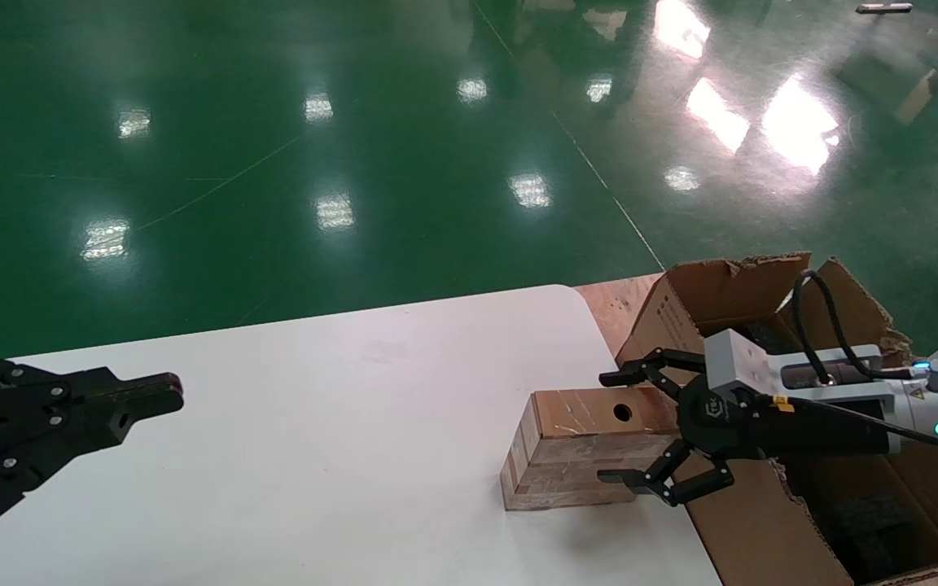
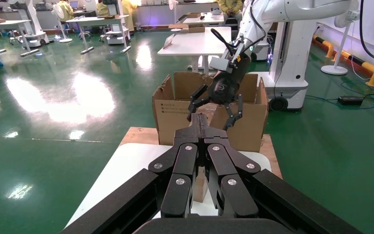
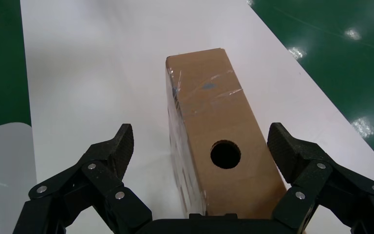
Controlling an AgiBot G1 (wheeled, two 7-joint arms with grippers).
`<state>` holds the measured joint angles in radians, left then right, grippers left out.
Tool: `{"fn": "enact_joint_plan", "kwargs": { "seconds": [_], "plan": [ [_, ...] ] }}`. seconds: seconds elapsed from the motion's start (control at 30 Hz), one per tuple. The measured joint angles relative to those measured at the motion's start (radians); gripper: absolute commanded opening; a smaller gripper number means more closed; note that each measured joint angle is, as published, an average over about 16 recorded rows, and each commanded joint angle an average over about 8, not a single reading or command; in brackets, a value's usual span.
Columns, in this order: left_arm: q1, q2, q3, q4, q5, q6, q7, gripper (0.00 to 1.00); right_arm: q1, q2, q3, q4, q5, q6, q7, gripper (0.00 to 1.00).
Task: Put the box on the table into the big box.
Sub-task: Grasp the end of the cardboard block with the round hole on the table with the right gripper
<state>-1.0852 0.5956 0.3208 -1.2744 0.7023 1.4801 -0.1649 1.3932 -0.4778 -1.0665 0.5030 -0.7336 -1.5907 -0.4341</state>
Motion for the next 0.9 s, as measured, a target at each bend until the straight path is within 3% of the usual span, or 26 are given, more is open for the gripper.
{"fn": "enact_joint_plan", "kwargs": {
  "seconds": [0.13, 0.33, 0.4, 0.43, 0.63, 0.67, 0.7, 0.9],
  "plan": [
    [0.0, 0.0, 0.0, 0.0, 0.0, 0.0, 0.0, 0.04, 0.003, 0.003, -0.019, -0.003, 0.012, 0.001, -0.002, 1.0],
    [0.0, 0.0, 0.0, 0.0, 0.0, 0.0, 0.0, 0.78, 0.009, 0.005, -0.039, -0.008, 0.023, 0.001, -0.002, 1.0],
    [0.0, 0.0, 0.0, 0.0, 0.0, 0.0, 0.0, 0.99, 0.011, 0.005, -0.042, -0.009, 0.024, 0.002, -0.002, 0.93],
    [0.0, 0.0, 0.0, 0.0, 0.0, 0.0, 0.0, 1.0, 0.011, 0.005, -0.044, -0.009, 0.025, 0.002, -0.001, 0.85],
    [0.0, 0.0, 0.0, 0.0, 0.0, 0.0, 0.0, 1.0, 0.013, 0.004, -0.045, -0.01, 0.027, 0.002, -0.001, 0.12],
    [0.0, 0.0, 0.0, 0.0, 0.0, 0.0, 0.0, 1.0, 0.012, 0.004, -0.045, -0.01, 0.026, 0.002, -0.001, 0.05],
    [0.0, 0.0, 0.0, 0.0, 0.0, 0.0, 0.0, 1.0, 0.012, 0.004, -0.045, -0.01, 0.026, 0.002, -0.001, 0.0],
    [0.0, 0.0, 0.0, 0.0, 0.0, 0.0, 0.0, 1.0, 0.011, 0.005, -0.042, -0.008, 0.025, 0.002, -0.002, 0.0]
  ]
}}
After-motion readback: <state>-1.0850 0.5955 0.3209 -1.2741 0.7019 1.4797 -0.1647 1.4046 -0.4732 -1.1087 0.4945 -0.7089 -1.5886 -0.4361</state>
